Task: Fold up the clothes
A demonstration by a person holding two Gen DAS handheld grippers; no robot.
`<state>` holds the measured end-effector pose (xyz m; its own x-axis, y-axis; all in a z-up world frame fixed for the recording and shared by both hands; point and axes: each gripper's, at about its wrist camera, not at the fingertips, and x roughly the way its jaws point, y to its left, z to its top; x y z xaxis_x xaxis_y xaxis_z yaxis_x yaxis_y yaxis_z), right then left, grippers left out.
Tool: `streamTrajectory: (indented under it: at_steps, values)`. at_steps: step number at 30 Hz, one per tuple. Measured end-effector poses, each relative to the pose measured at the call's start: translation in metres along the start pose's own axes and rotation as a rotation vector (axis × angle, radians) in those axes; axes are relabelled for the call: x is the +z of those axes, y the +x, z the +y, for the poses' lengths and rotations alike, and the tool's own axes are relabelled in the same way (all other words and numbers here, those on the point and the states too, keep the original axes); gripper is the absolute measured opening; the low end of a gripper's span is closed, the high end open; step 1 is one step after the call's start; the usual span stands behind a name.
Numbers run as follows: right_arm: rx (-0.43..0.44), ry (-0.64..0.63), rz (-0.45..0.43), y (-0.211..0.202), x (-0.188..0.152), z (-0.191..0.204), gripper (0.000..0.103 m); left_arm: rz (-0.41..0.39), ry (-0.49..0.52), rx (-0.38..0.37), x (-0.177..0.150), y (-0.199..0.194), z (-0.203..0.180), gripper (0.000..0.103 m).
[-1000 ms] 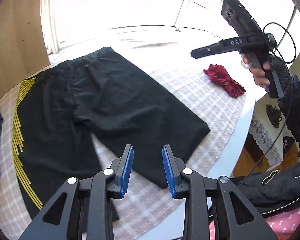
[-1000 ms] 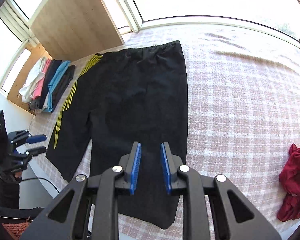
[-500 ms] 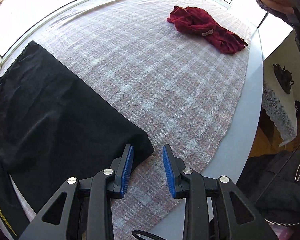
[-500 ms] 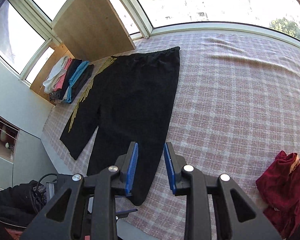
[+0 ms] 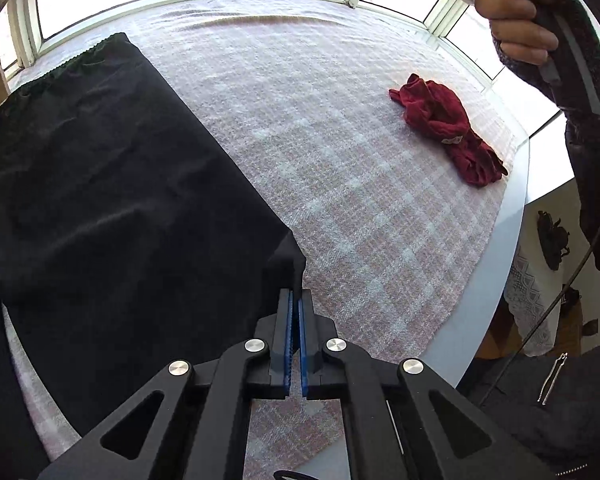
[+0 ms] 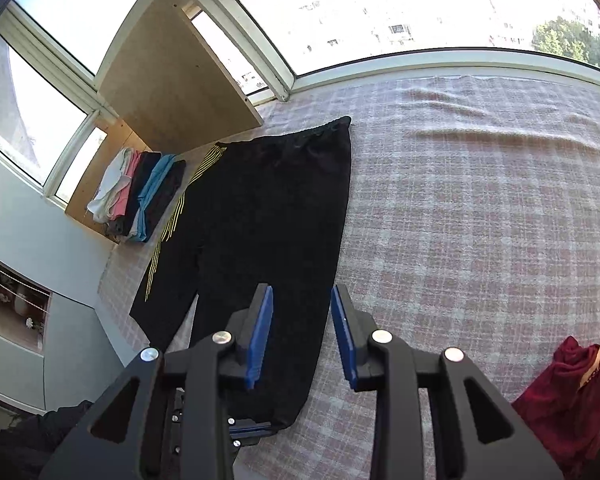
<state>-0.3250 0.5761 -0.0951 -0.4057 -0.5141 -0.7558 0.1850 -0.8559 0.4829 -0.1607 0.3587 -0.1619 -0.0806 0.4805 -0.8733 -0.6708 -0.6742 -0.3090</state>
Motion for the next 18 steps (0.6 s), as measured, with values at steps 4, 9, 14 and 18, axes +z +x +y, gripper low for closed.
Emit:
streamTrajectory:
  at_steps: [4,9,14,18]
  values:
    - [-0.018,0.034,-0.024,0.027,0.046,-0.01,0.042,-0.125,-0.114,-0.036,0.004,-0.045,0.029,0.002]
    - [-0.093,0.046,-0.017,0.094,0.115,-0.02,0.042,-0.236,-0.187,-0.03,-0.001,-0.086,0.05,0.002]
    - [-0.201,-0.015,0.048,0.173,0.17,-0.012,0.042,-0.268,-0.253,0.0,-0.005,-0.095,0.074,0.002]
    - [-0.206,0.001,0.124,0.219,0.194,-0.01,0.042,-0.284,-0.3,-0.009,-0.008,-0.096,0.09,0.002]
